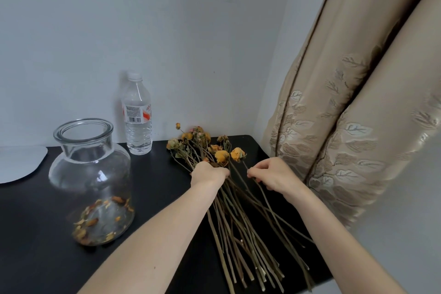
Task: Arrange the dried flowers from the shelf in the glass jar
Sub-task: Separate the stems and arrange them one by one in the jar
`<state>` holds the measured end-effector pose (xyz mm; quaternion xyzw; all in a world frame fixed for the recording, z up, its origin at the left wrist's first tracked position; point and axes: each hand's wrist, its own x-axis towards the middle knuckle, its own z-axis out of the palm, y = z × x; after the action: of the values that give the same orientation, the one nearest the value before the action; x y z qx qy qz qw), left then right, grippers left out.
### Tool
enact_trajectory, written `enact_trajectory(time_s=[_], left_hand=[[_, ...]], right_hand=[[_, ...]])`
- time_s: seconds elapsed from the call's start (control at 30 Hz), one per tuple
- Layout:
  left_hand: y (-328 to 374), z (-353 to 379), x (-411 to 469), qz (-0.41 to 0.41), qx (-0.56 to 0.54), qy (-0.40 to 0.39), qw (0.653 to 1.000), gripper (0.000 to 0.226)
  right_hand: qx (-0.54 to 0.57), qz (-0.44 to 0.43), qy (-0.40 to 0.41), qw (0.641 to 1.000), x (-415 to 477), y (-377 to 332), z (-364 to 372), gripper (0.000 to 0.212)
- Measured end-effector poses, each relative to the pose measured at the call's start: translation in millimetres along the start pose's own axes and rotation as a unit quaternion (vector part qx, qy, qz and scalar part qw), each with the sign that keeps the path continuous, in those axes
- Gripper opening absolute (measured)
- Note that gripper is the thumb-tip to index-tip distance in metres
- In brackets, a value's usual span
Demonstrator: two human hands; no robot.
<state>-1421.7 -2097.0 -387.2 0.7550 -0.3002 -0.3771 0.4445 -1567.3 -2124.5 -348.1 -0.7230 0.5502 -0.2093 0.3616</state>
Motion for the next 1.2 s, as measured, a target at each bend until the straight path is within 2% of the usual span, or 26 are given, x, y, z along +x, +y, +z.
enact_trajectory(time_s=[0.1, 0.23, 0.3, 0.47, 0.57, 0.73, 0.87, 1.03, 1.2], left_hand=[[5, -2, -3, 0.043, 0.01, 0.003, 0.999, 0.021], [14, -6, -6, 0.116, 0.022, 0.002, 0.993, 0.03], [21, -12, -10, 0.155, 0.023, 0.001, 0.988, 0.027], [43, -36, -25, 0.236, 0.012, 0.009, 0.972, 0.025], [58, -60, -37, 0.281, 0.014, 0.015, 0.96, 0.029], [91, -116, -65, 0.354, 0.0, 0.044, 0.934, 0.017], [118, -173, -90, 0.391, -0.001, 0.075, 0.917, 0.021], [144, -235, -124, 0.448, -0.037, 0.13, 0.884, 0.028], [155, -273, -143, 0.469, -0.047, 0.178, 0.864, 0.027]], right_hand=[[0.006, -0.008, 0.008, 1.0, -2, -3, -3, 0.015], [0.027, -0.023, 0.025, 0.999, -5, -8, -9, 0.02], [0.048, -0.032, 0.031, 0.998, -6, -12, -12, 0.021], [0.167, -0.052, 0.044, 0.984, -10, -28, -16, 0.018], [0.25, -0.087, 0.035, 0.964, -12, -46, -18, 0.017], [0.353, -0.153, 0.022, 0.923, -17, -95, -22, 0.016], [0.421, -0.219, 0.003, 0.88, -26, -151, -20, 0.018], [0.431, -0.308, 0.011, 0.848, -49, -223, -10, 0.016], [0.459, -0.346, 0.045, 0.817, -62, -271, 4, 0.017]])
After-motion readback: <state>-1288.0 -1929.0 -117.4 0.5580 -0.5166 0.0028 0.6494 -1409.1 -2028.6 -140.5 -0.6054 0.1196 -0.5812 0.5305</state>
